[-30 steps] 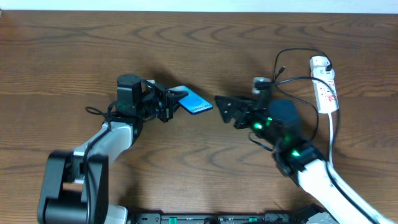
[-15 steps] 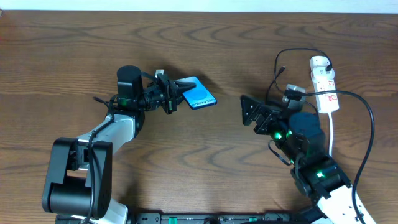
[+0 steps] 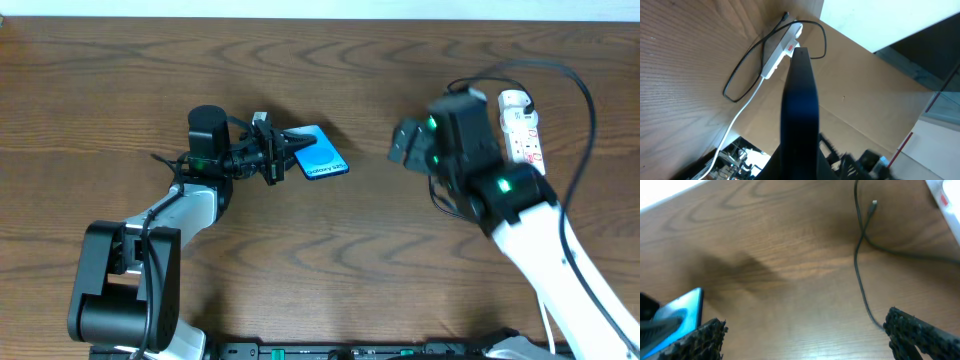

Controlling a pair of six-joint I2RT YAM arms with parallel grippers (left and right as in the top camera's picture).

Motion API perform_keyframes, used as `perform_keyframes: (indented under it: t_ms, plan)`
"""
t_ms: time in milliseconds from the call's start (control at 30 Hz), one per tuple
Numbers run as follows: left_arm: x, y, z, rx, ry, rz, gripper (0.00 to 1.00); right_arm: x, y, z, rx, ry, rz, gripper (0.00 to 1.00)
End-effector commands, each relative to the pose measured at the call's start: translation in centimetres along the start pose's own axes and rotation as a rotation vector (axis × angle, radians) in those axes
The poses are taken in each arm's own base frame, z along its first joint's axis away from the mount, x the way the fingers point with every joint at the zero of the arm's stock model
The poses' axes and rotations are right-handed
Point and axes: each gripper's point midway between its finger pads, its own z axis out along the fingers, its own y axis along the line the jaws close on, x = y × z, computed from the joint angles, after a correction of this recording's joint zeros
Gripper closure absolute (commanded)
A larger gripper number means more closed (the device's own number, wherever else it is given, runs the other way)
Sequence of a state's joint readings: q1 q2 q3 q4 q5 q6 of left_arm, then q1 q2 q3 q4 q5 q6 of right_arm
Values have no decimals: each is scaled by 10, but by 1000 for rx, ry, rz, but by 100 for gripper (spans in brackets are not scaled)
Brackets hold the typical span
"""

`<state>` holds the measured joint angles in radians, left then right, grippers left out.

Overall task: Plug charger to phone and switch on socket
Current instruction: 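Open the right gripper and move it toward the black cable, then lower the right gripper and grasp the cable near its USB-C plug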

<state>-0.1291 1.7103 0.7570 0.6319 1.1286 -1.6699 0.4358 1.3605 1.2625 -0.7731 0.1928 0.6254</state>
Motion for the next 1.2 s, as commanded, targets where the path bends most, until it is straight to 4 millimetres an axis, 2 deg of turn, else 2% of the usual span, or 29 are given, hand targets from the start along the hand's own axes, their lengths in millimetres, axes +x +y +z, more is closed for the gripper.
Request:
perform_keyframes:
  t_ms: [0,400,533,567,633,767,900,1000,1167]
  plan:
    - [8,-13,-1,14,44,57,93,-13,5,16,42,2,-147,1]
    - [10,-13,-1,13,53,57,93,12,-7,75,149,107,-177,1]
    - [10,-13,-1,12,54,58,92,30,-28,103,236,183,-60,1]
    - [10,-13,-1,12,55,57,93,39,-42,115,286,220,-1,6]
    - [11,-13,-1,12,58,58,93,45,-55,126,324,248,36,13]
    - [10,-13,-1,12,56,57,92,51,-73,146,368,275,57,18]
    - [10,-13,-1,12,57,57,93,51,-85,166,389,271,80,18]
    - [10,-13,-1,12,57,57,92,55,-95,188,396,275,101,18]
    - [10,-13,-1,12,57,58,93,66,-97,209,387,295,108,25]
